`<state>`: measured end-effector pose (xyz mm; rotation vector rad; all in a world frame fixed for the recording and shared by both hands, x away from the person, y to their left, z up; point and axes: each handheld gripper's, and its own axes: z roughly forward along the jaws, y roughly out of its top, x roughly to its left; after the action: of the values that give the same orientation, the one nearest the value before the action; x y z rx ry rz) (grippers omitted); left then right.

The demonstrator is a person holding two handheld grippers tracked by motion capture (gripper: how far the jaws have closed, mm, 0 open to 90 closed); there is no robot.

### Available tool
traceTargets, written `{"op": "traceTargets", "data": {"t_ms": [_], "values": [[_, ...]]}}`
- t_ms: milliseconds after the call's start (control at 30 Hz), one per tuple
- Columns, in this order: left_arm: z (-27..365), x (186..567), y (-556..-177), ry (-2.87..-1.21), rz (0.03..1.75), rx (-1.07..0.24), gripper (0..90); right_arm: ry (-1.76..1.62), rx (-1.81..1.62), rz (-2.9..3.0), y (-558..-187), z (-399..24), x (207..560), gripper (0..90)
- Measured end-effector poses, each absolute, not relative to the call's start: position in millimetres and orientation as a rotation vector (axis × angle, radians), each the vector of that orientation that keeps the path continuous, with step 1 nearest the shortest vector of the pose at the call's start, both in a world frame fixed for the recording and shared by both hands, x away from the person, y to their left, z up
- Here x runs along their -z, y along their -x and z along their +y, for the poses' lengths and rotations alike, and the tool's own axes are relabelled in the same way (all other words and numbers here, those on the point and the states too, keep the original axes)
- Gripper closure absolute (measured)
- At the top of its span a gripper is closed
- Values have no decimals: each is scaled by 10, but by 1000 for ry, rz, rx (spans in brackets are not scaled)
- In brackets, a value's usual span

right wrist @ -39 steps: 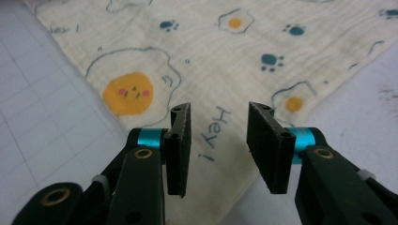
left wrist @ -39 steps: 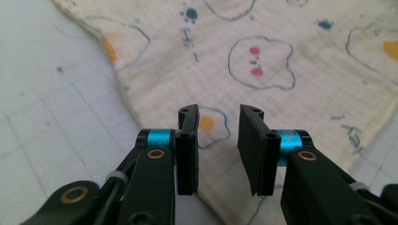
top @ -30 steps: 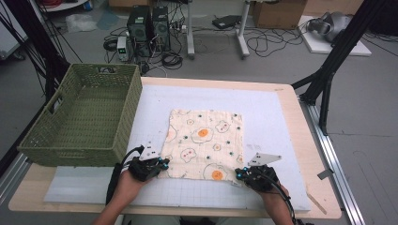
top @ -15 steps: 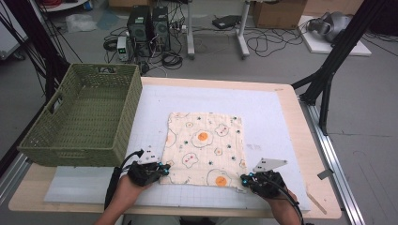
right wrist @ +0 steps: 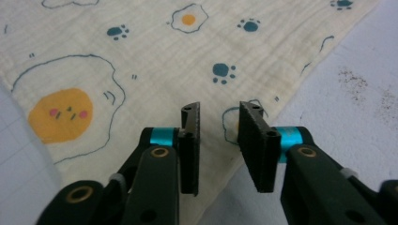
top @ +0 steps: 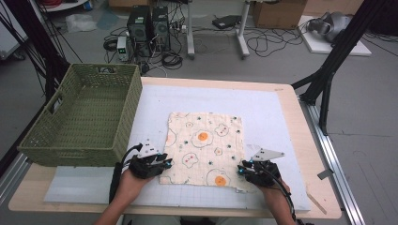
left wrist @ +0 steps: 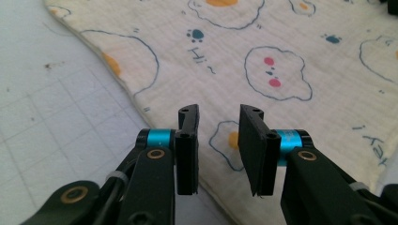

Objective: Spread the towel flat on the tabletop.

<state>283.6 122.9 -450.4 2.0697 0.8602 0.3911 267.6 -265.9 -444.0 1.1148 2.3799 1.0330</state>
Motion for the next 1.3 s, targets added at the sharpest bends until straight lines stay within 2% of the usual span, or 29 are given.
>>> {"op": "traceTargets", "data": {"t_ms": [67,133,300,467,533,600,633,767,867,1033,1300], "values": [[1221,4504,-2819,-2081,850,-405,674,-1104,-992,2384,-2667,-2678,4424,783],[1222,4503,-2803,-2090,845,-416,684,-1112,-970,2382,-2655,-2704,4414,806],[1252,4497,-2750,-2082,848,-408,726,-1110,-918,2376,-2616,-2731,4395,798],[1363,4476,-2796,-1949,881,-408,599,-1101,-993,2335,-2550,-2790,4345,650],[1390,4432,-2825,-1880,867,-384,565,-1114,-1036,2272,-2534,-2823,4289,528],[1392,4372,-2863,-1820,844,-390,461,-1134,-1064,2194,-2519,-2855,4228,437],[1393,4331,-2892,-1787,833,-393,433,-1139,-1083,2162,-2512,-2873,4199,415],[1401,4253,-2983,-1704,854,-410,219,-1133,-1104,2075,-2509,-2966,4120,311],[1415,4224,-3029,-1688,883,-421,203,-1141,-1097,2041,-2523,-3058,4104,250],[1423,4226,-2984,-1696,819,-412,205,-1172,-1102,2005,-2550,-3200,4121,121],[1453,4230,-2952,-1716,799,-410,212,-1168,-1153,2014,-2561,-3244,4123,117]]}}
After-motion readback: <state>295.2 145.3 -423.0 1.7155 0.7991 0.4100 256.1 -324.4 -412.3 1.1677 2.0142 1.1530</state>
